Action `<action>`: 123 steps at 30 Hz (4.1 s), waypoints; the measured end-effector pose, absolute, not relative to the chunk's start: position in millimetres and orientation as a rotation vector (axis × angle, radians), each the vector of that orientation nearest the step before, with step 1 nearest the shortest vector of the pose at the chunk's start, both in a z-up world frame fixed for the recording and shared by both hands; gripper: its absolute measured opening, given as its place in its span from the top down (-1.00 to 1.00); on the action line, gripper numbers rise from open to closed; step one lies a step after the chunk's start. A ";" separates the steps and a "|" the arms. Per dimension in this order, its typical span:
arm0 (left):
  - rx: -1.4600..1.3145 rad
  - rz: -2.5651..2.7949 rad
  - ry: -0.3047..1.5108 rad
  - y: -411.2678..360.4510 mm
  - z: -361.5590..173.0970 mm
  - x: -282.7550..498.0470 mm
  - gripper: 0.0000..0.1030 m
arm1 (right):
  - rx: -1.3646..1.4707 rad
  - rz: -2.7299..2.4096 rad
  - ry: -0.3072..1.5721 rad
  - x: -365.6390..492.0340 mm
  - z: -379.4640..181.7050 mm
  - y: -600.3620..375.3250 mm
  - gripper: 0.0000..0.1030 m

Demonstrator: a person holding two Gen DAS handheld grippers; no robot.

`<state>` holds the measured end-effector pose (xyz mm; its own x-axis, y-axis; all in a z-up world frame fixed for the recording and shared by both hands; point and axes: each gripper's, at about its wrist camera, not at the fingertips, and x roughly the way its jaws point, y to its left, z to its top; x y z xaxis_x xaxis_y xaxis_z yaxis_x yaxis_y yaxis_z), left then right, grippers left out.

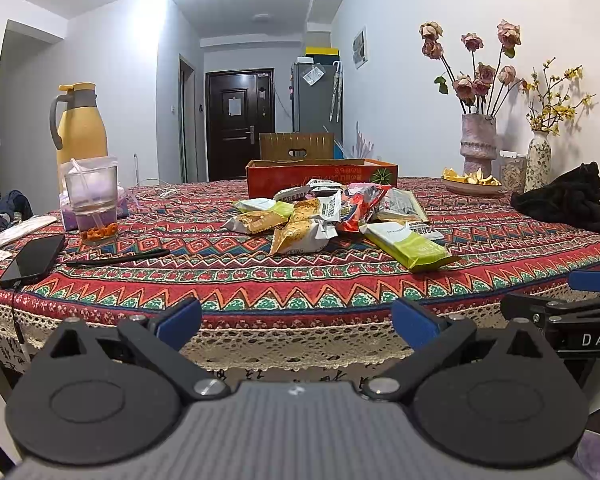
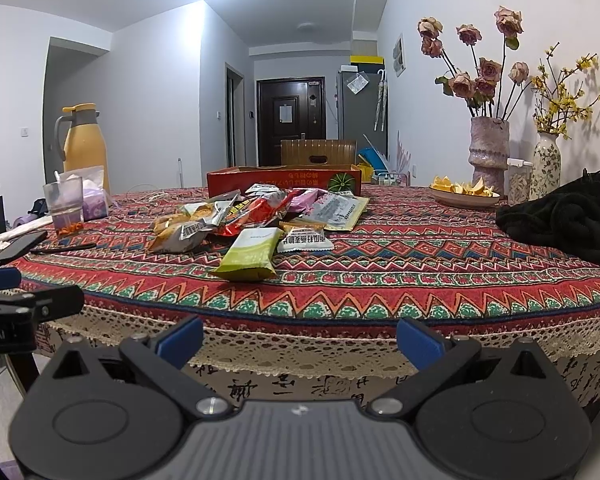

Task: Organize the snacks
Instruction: 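Reach both grippers into the snack pile and grasp a packet each, then carry the green bar with the right gripper while the left carries a cookie packet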

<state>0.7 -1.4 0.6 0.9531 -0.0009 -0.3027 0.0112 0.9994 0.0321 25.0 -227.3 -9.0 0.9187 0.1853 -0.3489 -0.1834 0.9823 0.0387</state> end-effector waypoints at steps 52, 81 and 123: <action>-0.041 -0.036 0.480 21.2 17.3 153.4 -1.00 | -0.008 0.334 0.496 167.4 7.0 -184.0 -0.51; -0.133 -0.087 0.567 9.6 19.4 198.9 0.00 | 0.025 0.301 0.548 203.9 3.6 -211.8 0.26; -0.084 -0.100 0.285 31.8 136.8 345.0 0.00 | 0.026 0.332 0.326 371.8 112.9 -223.3 0.26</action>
